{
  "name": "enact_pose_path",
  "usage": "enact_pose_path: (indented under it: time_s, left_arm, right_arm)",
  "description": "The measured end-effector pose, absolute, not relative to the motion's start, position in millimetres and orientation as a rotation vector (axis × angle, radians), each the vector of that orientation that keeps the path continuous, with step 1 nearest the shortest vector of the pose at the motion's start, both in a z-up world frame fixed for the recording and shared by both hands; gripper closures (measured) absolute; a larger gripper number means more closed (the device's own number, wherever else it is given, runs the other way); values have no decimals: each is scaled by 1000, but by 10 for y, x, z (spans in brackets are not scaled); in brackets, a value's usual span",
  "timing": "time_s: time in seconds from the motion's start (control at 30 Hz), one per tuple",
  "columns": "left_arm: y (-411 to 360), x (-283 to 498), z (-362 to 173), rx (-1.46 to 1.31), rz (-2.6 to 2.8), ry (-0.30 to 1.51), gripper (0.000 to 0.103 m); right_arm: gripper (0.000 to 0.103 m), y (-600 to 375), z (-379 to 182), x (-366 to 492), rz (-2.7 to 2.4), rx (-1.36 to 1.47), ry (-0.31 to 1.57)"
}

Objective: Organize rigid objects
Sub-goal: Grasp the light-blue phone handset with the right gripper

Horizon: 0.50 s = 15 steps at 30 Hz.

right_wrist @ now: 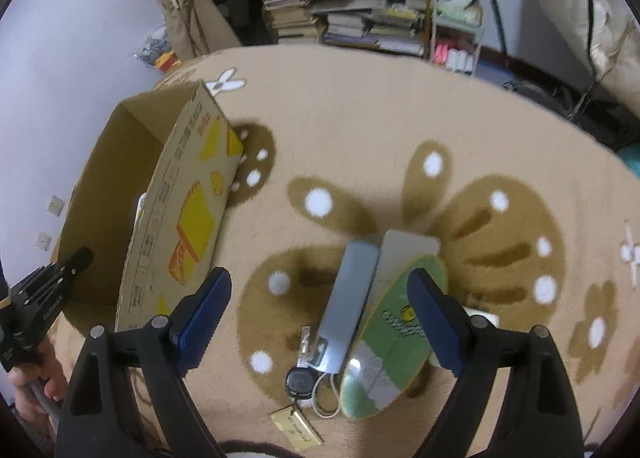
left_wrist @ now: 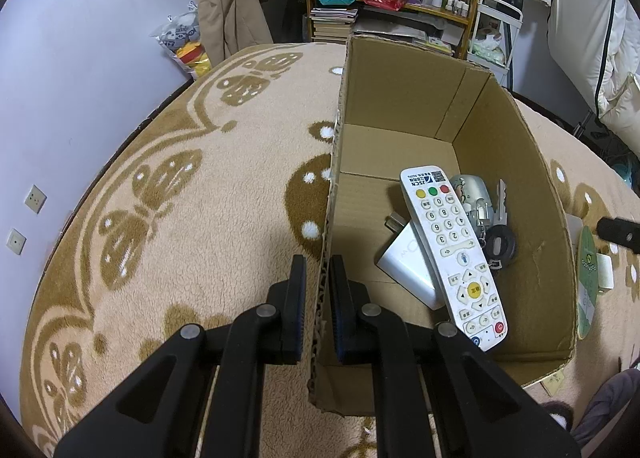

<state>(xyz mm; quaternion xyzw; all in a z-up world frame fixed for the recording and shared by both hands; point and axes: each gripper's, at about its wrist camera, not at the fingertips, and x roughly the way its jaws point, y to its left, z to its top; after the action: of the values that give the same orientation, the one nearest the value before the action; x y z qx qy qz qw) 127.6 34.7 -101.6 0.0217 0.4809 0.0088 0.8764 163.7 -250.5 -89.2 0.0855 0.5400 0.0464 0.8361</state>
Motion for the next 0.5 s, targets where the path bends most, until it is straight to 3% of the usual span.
enact_pose_path:
  time_s: [0.13, 0.27, 0.5]
  left_arm:
    - [345, 1264, -1008, 46, 19, 1002, 92]
    - [345, 1262, -1011, 44, 19, 1001, 92]
    - [346, 1254, -1008, 49, 21, 1000, 92]
  right_arm:
    - [9, -2491, -1073, 1647, 117, 219, 1187]
    - [19, -2501, -1233, 1682, 122, 265, 1237]
    - [19, -2410, -1399, 1775, 107, 218, 1289]
